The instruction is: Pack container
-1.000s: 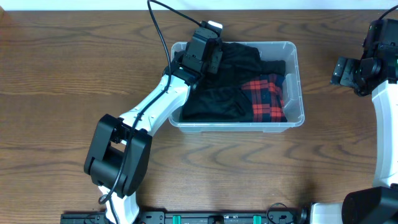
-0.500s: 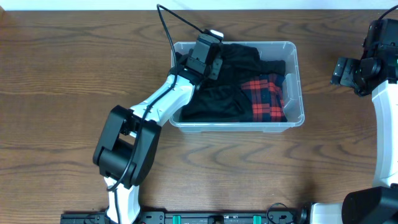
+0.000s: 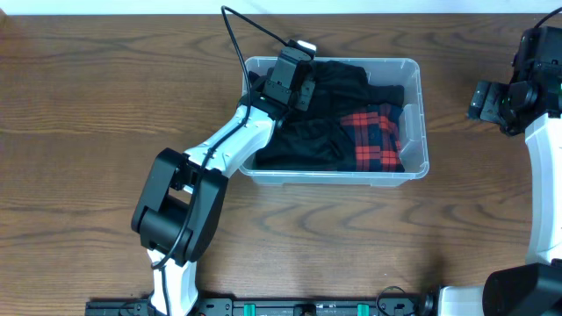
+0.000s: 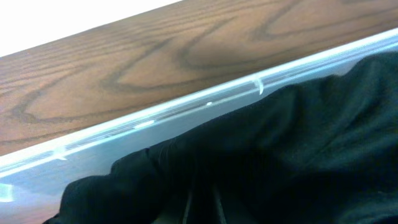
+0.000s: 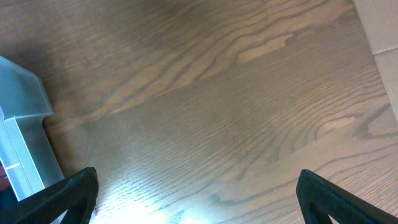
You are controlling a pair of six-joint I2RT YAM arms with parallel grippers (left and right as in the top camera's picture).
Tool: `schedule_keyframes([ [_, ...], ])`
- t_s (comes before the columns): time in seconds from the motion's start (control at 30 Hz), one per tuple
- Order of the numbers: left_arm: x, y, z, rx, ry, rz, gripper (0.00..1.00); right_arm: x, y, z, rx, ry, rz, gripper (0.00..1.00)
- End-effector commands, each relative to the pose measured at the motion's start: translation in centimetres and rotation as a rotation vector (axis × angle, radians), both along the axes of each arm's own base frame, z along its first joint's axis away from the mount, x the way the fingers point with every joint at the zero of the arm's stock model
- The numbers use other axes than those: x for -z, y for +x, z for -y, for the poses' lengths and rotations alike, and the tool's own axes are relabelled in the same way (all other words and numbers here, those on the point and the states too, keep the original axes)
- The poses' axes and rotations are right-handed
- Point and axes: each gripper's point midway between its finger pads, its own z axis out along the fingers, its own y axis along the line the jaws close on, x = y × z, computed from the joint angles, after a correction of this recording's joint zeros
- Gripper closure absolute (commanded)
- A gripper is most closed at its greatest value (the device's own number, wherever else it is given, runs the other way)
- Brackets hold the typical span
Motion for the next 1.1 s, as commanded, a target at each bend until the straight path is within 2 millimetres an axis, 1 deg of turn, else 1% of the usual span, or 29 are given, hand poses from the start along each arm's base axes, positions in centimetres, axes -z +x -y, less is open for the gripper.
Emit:
schedule_keyframes([
  [0.0, -4.6, -0.2, 0.0, 0.0, -0.033, 0.085, 0.84, -0.2, -0.3, 0.4, 0.012, -0.01, 0.004, 0.01],
  [0.1, -7.2, -0.5, 0.3, 0.006, -0.06, 0.131, 0.84, -0.2, -0.3, 0.4, 0.012, -0.01, 0.004, 0.01],
  [0.2, -9.2, -1.0, 1.2, 0.017, -0.095, 0.168, 0.83, -0.2, -0.3, 0.4, 0.012, -0.01, 0.004, 0.01],
  [0.3, -9.9, -1.7, 3.1, 0.074, -0.131, 0.175, 0.83, -0.2, -0.3, 0.4, 0.012, -0.01, 0.004, 0.01],
  [0.37, -9.7, -2.5, 4.6, 0.119, -0.148, 0.165, 0.83, -0.2, -0.3, 0.4, 0.012, -0.01, 0.004, 0.01],
  [0.63, -9.3, -3.9, 7.7, 0.177, -0.161, 0.171, 0.83, -0.2, -0.3, 0.4, 0.012, -0.01, 0.004, 0.01],
  [0.77, -8.9, -4.0, 8.6, 0.191, -0.166, 0.176, 0.83, -0.2, -0.3, 0.4, 0.012, -0.01, 0.004, 0.01],
  [0.87, -8.3, -3.8, 8.9, 0.193, -0.165, 0.175, 0.83, -0.2, -0.3, 0.4, 0.012, -0.01, 0.004, 0.01],
  [1.07, -5.5, -3.3, 9.2, 0.192, -0.146, 0.144, 0.83, -0.2, -0.3, 0.4, 0.012, -0.01, 0.004, 0.01],
])
